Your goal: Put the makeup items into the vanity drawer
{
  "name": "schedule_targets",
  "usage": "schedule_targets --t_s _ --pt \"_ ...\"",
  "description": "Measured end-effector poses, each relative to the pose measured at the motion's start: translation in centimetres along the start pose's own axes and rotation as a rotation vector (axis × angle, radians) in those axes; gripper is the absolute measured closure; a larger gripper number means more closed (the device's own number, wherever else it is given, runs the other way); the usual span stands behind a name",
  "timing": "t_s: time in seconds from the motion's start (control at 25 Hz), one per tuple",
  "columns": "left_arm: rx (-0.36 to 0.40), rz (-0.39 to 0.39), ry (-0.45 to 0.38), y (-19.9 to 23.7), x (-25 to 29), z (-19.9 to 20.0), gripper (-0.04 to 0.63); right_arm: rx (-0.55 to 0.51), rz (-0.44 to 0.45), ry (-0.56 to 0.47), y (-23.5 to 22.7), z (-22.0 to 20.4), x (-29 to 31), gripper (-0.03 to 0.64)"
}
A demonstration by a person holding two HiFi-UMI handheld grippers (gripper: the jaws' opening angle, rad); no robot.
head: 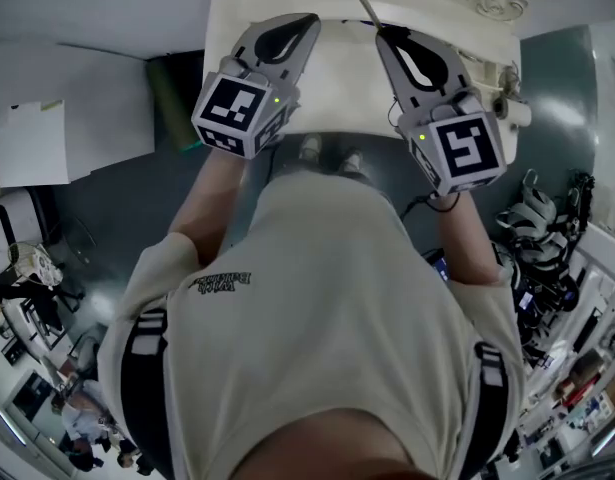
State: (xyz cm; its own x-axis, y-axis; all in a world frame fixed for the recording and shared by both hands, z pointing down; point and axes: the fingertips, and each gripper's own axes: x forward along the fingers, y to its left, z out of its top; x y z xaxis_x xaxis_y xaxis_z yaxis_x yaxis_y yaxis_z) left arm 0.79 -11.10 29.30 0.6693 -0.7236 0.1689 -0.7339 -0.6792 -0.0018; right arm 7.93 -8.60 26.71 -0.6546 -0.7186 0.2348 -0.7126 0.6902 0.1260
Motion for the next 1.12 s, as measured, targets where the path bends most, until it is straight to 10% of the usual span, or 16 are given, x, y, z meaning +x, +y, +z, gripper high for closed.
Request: schedule_targets --t_s 0.48,1.12 --pt "0.072 -0.010 -0.209 -3.9 -3.0 6.7 0.581 0.059 -0.034 -0.159 0.3 3.3 -6.5 0.584" --pt "0.055 0.030 -0.203 -4.8 -4.3 6.7 0.581 0.084 0.037 -0.186 1.2 3.6 -6.4 0.584"
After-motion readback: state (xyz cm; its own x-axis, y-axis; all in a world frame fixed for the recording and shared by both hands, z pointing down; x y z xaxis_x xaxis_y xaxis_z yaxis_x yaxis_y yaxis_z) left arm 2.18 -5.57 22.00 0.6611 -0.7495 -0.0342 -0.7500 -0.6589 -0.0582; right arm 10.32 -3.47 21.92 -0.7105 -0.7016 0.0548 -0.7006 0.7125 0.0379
